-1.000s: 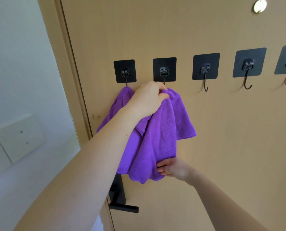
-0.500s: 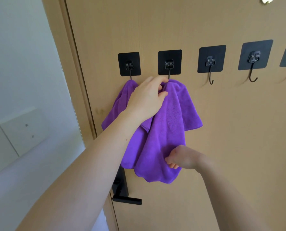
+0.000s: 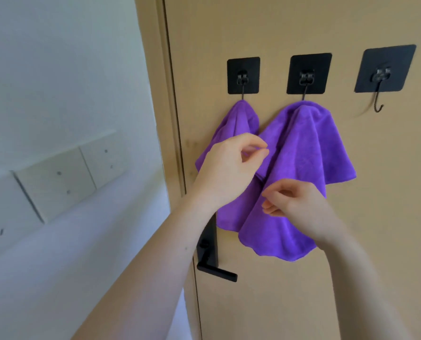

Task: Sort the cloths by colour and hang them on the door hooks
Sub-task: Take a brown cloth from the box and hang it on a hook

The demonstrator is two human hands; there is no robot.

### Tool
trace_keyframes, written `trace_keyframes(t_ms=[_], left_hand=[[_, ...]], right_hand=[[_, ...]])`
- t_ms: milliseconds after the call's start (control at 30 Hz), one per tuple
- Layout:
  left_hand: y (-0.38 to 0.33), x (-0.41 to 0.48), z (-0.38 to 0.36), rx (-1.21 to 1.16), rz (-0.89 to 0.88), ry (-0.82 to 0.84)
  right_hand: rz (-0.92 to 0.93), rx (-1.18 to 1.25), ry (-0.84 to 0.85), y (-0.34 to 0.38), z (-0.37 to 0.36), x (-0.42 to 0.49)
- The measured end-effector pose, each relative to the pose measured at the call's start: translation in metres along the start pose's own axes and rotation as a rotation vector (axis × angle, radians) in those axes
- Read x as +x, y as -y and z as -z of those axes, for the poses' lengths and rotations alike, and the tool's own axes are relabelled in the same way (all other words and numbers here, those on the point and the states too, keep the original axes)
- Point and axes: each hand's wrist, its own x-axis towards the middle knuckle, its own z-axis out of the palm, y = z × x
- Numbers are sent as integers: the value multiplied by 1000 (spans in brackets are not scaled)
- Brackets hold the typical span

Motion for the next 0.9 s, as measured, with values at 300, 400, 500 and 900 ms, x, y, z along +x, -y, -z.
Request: trace_keyframes(t_ms=[300,400,500,900], left_hand=[[10,-87,28,-116,381,-144],[5,-114,38,-72,487,-230],[0,-142,45,-36,581,-314],[-35,-258,80,109,837,-678]], right_hand=[[57,114,173,-11,-38,8],[60,145,253,-14,-53,5],[67,145,364,-16,-71,-2],[133,192,812,-4,-147,-60]])
